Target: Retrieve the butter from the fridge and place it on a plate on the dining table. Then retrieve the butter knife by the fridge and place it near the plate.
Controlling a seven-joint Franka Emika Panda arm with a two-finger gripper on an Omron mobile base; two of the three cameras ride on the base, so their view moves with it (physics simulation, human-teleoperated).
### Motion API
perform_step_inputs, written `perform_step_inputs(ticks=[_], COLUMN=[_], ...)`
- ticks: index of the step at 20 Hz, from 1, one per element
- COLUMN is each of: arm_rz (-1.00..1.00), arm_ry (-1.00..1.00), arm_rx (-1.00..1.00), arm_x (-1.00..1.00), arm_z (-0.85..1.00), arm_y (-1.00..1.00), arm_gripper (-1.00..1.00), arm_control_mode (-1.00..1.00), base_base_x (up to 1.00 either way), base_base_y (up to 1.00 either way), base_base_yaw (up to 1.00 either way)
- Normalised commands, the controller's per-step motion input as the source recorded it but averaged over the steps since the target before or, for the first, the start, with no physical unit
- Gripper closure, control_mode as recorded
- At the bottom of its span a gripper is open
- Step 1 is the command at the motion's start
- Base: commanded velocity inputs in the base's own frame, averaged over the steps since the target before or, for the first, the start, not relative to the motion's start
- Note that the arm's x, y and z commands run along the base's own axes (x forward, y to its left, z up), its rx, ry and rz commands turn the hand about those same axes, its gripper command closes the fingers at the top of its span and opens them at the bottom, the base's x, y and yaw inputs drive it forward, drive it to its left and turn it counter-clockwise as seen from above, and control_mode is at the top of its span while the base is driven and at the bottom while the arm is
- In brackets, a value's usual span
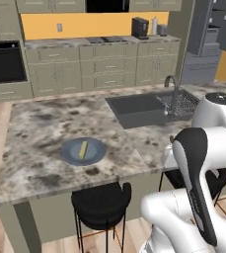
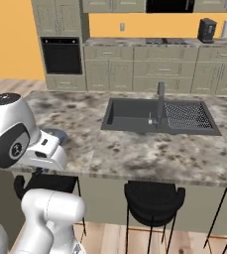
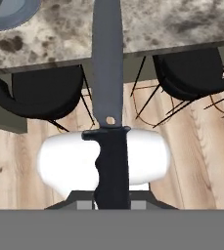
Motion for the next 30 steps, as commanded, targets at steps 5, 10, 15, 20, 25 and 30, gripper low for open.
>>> perform_step_inputs(ticks=[5,10,15,20,25,30], arm_rz=[0.0,0.0,0.04,0.02,0.02,0.0], arm_ry=[0.0,0.0,0.01,0.04,0.05,0.01], arm_rx=[0.0,0.0,0.0,0.0,0.0,0.0], arm_x=[0.0,0.0,0.17,0.69,0.82,0.93], arm_z=[0.0,0.0,0.0,0.0,0.0,-0.02], arm_y=[0.0,0.0,0.07,0.03,-0.02,0.0], arm_gripper=[1.0,1.0,1.0,1.0,1.0,1.0], arm_control_mode=[1.0,1.0,-1.0,-1.0,-1.0,-1.0], base_base_x=[0.2,0.54,0.29,0.0,0.0,0.0], base_base_y=[0.19,0.44,0.22,0.0,0.0,0.0], base_base_yaw=[0.05,0.13,0.08,0.0,0.0,0.0])
